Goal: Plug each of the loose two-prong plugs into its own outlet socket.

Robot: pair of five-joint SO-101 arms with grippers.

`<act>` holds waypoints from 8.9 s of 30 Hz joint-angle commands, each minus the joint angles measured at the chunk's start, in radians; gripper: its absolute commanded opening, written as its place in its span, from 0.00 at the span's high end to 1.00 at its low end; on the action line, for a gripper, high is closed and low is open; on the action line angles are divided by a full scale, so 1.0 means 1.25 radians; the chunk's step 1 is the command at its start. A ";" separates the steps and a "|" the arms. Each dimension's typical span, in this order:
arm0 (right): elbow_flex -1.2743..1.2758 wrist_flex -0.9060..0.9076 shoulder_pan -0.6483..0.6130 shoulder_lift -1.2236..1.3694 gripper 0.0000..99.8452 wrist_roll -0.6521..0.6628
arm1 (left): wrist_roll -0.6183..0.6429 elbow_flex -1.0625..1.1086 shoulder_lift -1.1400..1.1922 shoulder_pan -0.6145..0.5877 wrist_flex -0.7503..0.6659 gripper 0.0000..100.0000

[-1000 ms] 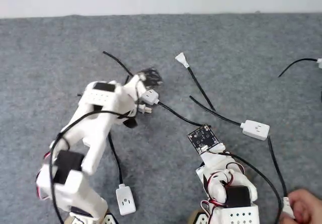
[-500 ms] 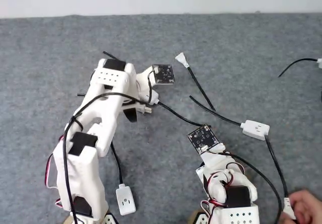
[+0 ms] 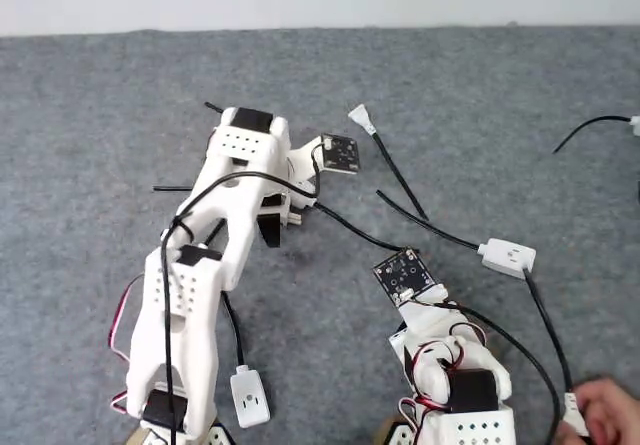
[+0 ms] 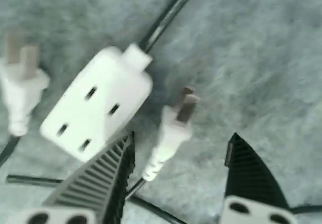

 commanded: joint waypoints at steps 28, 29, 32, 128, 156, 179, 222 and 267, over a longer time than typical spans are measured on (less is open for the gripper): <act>0.014 0.006 0.010 -0.006 0.84 0.009 | 0.120 -0.217 0.114 0.032 0.115 0.97; 0.014 0.006 0.010 -0.006 0.84 0.009 | 0.129 -0.220 0.113 0.032 0.114 0.97; 0.014 0.006 0.013 -0.006 0.84 0.009 | 0.168 -0.256 0.120 0.032 0.115 0.97; 0.014 0.006 0.013 -0.006 0.84 0.009 | 0.698 -0.478 0.113 -0.109 0.131 0.97; 0.014 0.006 0.013 -0.006 0.84 0.009 | 0.698 -0.478 0.115 -0.112 0.126 0.97; 0.014 0.006 0.013 -0.006 0.84 0.009 | 0.702 -0.478 0.119 -0.113 0.119 0.97; 0.014 -0.045 -0.090 -0.006 0.84 0.009 | 0.609 0.431 -1.038 -0.178 0.083 0.99; -0.843 -0.174 -0.299 1.039 0.83 -0.137 | 0.732 1.418 -1.478 -0.271 -0.651 0.99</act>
